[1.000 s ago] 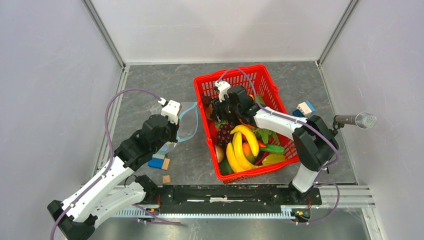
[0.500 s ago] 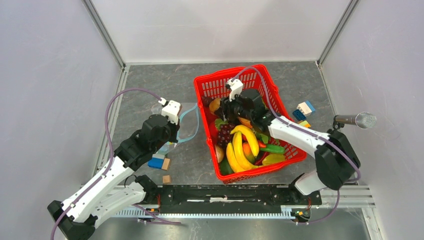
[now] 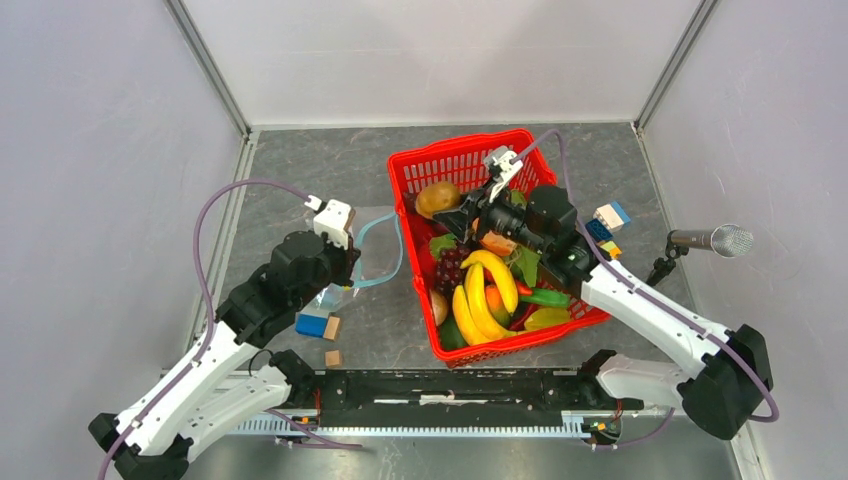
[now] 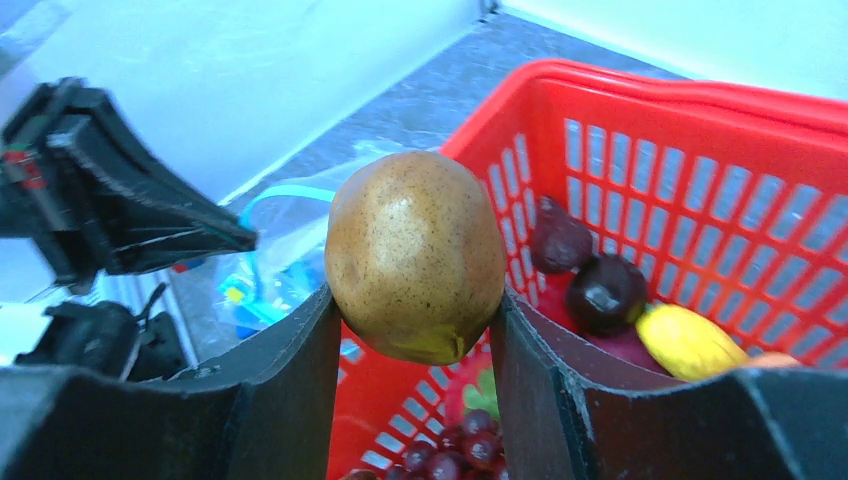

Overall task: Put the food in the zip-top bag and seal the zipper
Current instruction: Pick up the fake fruit from the bin, then place the fake fruit in the zipper food storage bag.

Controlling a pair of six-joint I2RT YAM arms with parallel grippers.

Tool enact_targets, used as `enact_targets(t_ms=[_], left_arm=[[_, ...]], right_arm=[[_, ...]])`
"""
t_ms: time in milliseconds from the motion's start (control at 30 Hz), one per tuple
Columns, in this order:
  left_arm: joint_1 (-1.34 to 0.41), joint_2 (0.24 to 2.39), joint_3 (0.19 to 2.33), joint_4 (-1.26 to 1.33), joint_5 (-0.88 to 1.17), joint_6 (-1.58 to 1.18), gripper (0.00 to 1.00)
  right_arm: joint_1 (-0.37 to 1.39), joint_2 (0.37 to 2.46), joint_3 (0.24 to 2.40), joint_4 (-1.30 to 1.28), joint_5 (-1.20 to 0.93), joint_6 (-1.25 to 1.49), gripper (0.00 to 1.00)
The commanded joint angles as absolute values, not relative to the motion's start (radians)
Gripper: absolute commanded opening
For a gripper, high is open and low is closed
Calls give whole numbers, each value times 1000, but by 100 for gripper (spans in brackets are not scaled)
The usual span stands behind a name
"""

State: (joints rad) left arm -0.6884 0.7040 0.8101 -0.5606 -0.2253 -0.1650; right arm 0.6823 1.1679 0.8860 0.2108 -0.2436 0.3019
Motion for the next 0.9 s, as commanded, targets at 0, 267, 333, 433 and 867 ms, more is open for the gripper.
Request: enact_targets(t_ms=[0, 267, 333, 433, 867], left_arm=[[-683, 686, 886, -586, -228, -230, 2], [-683, 679, 959, -653, -259, -280, 2], [-683, 678, 971, -667, -274, -293, 2], [-683, 674, 986, -696, -318, -307, 2], [-681, 608, 968, -660, -263, -371, 2]], right_arm=[[748, 1160, 961, 211, -340, 280, 38], [949, 1296, 1155, 31, -181, 151, 37], [978, 1334, 1192, 3, -143, 130, 38], [1007, 1382, 1240, -54, -93, 120, 38], [1050, 1517, 1345, -100, -13, 101, 47]])
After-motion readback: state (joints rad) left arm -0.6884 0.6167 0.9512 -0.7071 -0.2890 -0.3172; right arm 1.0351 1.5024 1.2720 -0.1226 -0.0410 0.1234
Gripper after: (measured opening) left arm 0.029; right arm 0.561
